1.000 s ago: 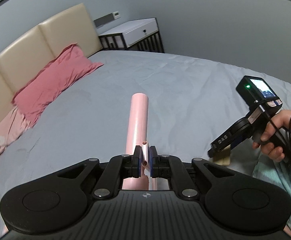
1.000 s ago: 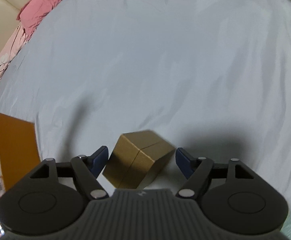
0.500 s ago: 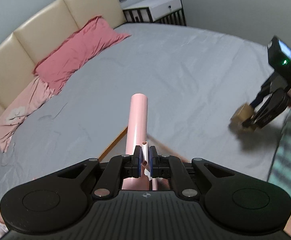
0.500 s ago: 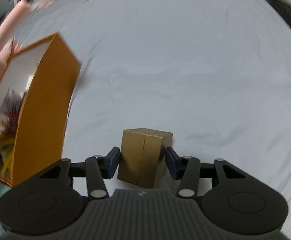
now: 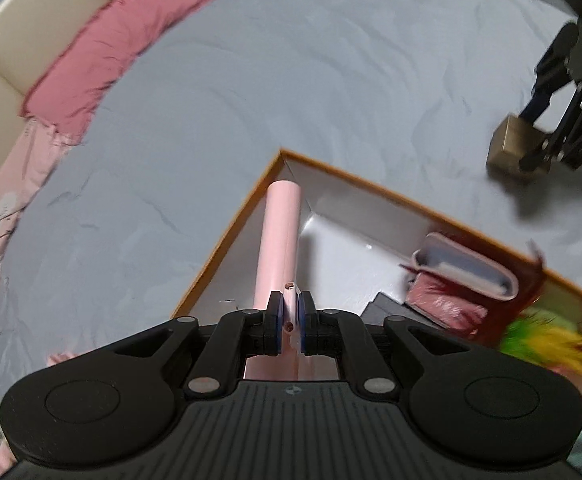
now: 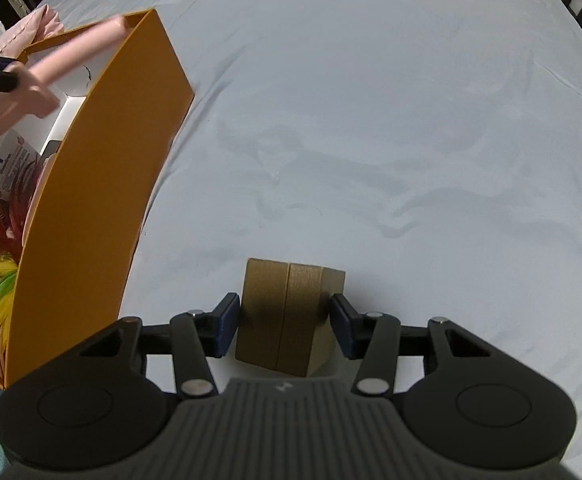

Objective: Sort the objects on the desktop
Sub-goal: 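Drop the pink stick into the box from the left tool while the right holds the gold box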

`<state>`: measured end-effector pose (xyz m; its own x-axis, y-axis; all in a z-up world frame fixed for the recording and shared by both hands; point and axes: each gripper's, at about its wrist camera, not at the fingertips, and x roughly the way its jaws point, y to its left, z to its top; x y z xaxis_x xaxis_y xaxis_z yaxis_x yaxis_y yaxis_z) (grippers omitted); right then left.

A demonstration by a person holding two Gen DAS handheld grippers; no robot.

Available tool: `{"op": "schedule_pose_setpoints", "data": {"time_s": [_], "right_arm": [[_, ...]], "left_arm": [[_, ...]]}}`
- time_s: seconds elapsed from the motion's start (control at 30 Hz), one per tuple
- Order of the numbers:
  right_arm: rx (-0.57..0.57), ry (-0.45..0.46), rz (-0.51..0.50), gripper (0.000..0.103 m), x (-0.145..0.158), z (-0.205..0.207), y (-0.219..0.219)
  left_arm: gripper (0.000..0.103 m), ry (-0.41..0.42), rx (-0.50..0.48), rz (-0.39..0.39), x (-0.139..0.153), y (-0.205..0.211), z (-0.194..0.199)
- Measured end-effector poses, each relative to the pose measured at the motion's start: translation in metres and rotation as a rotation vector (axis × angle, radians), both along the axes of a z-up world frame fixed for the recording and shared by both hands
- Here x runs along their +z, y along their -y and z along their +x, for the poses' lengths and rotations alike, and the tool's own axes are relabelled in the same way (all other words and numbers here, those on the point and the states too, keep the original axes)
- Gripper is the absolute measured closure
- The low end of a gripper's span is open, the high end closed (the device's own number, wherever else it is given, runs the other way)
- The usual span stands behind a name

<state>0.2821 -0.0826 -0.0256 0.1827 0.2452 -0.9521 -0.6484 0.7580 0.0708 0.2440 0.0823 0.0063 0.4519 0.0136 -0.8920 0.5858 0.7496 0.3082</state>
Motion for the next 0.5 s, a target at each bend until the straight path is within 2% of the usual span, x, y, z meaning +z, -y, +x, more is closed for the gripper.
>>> {"op": "schedule_pose_setpoints", "data": {"time_s": [0.13, 0.3, 0.5], "right_arm": [[0.008, -0.007, -0.008, 0.051, 0.000, 0.000, -0.001], [0.035, -0.016, -0.033, 0.051, -0.003, 0.003, -0.009], [0.062, -0.025, -0.100, 0.052, -0.008, 0.006, -0.016]], "left_arm": [[0.095, -0.067, -0.075, 0.003, -0.020, -0.002, 0.008], [0.094, -0.123, -0.151, 0.044, -0.040, -0.006, 0.018], [0.093, -0.141, -0.226, 0.133, -0.052, -0.011, 0.027]]}}
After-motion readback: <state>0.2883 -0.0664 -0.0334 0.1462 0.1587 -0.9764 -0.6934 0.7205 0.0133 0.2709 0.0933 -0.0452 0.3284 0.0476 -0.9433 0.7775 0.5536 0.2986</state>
